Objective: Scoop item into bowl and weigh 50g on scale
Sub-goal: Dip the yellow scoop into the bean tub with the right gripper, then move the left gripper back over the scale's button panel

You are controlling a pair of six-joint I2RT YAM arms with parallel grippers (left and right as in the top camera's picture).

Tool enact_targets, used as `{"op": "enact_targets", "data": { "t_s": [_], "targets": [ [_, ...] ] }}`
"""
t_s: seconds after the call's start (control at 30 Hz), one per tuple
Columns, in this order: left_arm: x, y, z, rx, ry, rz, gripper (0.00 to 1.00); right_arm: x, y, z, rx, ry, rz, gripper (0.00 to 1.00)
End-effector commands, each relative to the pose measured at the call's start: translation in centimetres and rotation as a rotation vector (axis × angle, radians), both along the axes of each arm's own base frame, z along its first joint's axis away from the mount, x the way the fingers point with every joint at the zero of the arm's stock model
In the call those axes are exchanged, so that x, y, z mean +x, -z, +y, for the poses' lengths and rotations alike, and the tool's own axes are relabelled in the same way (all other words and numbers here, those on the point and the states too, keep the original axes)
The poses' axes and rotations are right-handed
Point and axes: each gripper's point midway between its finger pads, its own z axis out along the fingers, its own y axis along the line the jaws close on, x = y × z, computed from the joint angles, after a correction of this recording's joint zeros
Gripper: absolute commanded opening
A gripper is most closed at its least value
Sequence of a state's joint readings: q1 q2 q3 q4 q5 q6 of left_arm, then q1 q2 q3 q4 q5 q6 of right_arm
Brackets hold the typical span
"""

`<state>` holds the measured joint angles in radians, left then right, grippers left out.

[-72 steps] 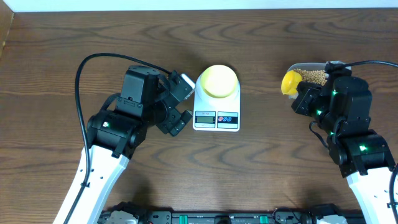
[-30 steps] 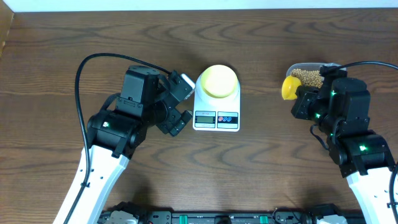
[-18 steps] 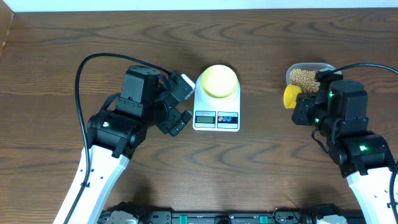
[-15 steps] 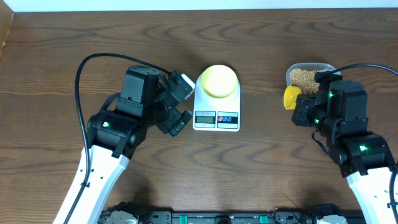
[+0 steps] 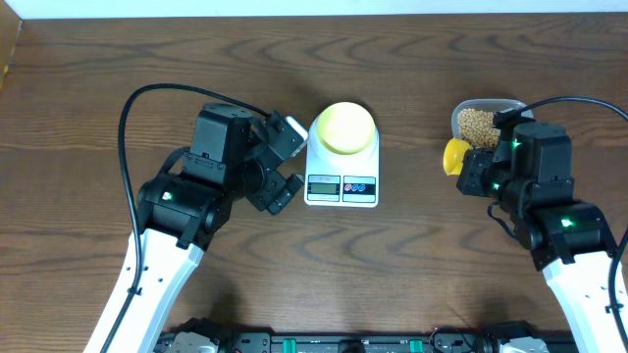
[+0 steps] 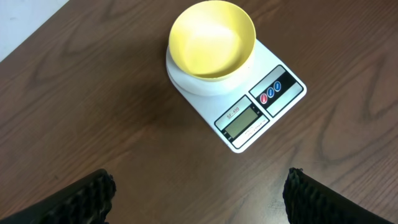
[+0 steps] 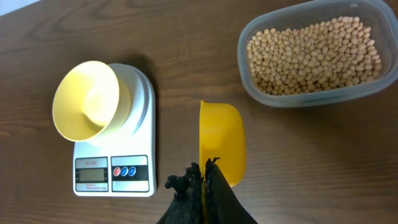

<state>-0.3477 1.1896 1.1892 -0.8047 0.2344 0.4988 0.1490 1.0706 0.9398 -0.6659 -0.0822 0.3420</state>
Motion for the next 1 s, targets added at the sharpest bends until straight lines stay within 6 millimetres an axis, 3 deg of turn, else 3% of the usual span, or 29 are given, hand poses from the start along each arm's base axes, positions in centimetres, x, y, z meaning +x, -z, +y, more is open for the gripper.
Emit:
{"op": "enact_targets", "data": {
  "t_s": [0.0, 0.5, 0.97],
  "targets": [
    [0.0, 0.3, -0.1, 0.000, 0.011, 0.010, 0.89, 0.2, -0.3, 0.0, 0.027, 0.023, 0.012, 0.01],
    [0.0, 0.3, -0.1, 0.000, 0.011, 0.010, 0.89, -0.9, 1.0, -0.1, 0.017, 0.026, 0.085, 0.01],
    [0.0, 0.3, -0.1, 0.000, 0.011, 0.010, 0.89, -0.8, 1.0, -0.1, 0.016, 0.026, 0.082, 0.01]
  ]
}}
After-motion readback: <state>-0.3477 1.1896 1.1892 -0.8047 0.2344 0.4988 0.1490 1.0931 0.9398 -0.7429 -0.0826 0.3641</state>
